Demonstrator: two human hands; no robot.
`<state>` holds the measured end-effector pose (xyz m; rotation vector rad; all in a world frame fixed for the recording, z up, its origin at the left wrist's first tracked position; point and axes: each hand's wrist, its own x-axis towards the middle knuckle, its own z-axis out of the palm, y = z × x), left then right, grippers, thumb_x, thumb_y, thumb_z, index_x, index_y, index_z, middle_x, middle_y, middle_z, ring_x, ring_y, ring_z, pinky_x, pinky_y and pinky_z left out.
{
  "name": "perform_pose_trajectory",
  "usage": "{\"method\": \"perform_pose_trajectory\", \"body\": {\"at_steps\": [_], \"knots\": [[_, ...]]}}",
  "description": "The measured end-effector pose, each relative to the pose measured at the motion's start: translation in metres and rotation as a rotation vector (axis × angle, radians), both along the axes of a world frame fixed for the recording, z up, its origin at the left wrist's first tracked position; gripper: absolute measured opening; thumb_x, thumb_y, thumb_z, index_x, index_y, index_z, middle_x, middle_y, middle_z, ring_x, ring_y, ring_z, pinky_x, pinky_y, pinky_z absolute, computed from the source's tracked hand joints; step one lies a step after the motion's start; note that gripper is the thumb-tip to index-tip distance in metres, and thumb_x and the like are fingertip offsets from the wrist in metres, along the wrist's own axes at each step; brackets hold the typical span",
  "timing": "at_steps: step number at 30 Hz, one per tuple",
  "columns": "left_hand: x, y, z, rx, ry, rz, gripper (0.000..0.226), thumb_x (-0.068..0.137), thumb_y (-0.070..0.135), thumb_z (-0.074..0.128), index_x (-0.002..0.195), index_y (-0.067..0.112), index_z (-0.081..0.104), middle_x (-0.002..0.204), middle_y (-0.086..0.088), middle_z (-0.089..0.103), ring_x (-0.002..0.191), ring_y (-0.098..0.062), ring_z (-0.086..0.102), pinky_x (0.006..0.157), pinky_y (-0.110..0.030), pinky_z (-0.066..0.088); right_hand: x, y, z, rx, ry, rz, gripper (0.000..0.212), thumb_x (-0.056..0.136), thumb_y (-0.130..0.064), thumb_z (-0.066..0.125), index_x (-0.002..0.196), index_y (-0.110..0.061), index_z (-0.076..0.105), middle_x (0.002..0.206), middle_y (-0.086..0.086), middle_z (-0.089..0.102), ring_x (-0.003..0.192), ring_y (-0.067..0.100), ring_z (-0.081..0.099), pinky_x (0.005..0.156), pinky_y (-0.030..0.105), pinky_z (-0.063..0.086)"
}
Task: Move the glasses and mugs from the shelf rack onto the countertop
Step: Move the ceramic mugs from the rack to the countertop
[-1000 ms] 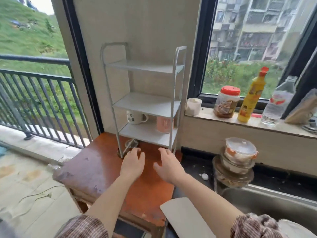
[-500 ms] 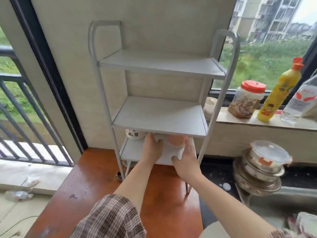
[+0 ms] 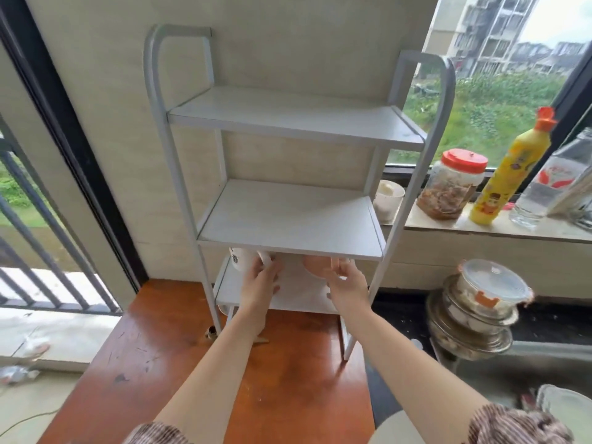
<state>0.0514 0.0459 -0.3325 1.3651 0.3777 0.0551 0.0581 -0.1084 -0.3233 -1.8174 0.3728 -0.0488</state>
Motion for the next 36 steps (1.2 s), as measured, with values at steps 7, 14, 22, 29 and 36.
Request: {"method": "perform_pose_trajectory", "body": {"at_steps": [7, 14, 22, 29, 36], "knots": [[-0.034, 0.03, 0.018, 0.156, 0.173, 0.048, 0.031, 0.087, 0.042, 0.051, 0.106, 0.018, 0.059, 0.1, 0.004, 0.059, 0.1, -0.025, 0.06, 0.075, -0.036, 0.053, -0.011, 0.005, 0.015, 0.183, 0.237, 0.009, 0.045, 0.081, -0.064, 0.057, 0.084, -0.02, 0.063, 0.089, -0.003, 0.064, 0.092, 0.025, 0.065, 0.092, 0.041, 0.053], [-0.051, 0.039, 0.032, 0.138, 0.281, 0.129, 0.048, 0.077, 0.064, 0.059, 0.08, 0.016, 0.062, 0.093, -0.005, 0.061, 0.09, -0.029, 0.063, 0.073, -0.041, 0.059, -0.031, 0.004, 0.017, 0.255, 0.29, -0.078, 0.056, 0.076, -0.068, 0.056, 0.104, -0.02, 0.059, 0.092, -0.005, 0.062, 0.083, 0.022, 0.065, 0.09, 0.039, 0.055], [-0.071, 0.039, 0.023, -0.126, 0.274, 0.244, 0.058, 0.072, 0.047, 0.075, 0.108, 0.005, 0.058, 0.106, -0.012, 0.064, 0.096, -0.033, 0.067, 0.078, -0.043, 0.059, -0.06, -0.005, 0.015, 0.352, 0.257, -0.137, 0.065, 0.07, -0.068, 0.067, 0.109, -0.015, 0.062, 0.101, 0.007, 0.064, 0.081, 0.025, 0.065, 0.075, 0.036, 0.06], [-0.112, 0.018, 0.02, -0.128, 0.203, 0.244, 0.041, 0.073, 0.038, 0.076, 0.098, 0.01, 0.061, 0.1, -0.005, 0.062, 0.09, -0.021, 0.065, 0.064, -0.031, 0.056, -0.092, -0.032, 0.013, 0.406, 0.254, -0.116, 0.065, 0.064, -0.056, 0.079, 0.108, -0.011, 0.062, 0.101, 0.008, 0.064, 0.09, 0.027, 0.064, 0.075, 0.038, 0.06], [-0.173, -0.03, 0.015, -0.124, 0.183, 0.213, 0.034, 0.07, 0.034, 0.073, 0.091, 0.01, 0.062, 0.101, -0.007, 0.061, 0.091, -0.021, 0.065, 0.066, -0.035, 0.057, -0.161, -0.101, 0.007, 0.461, 0.285, -0.08, 0.065, 0.066, -0.051, 0.077, 0.106, -0.003, 0.061, 0.09, 0.013, 0.062, 0.08, 0.03, 0.069, 0.058, 0.036, 0.061]]}}
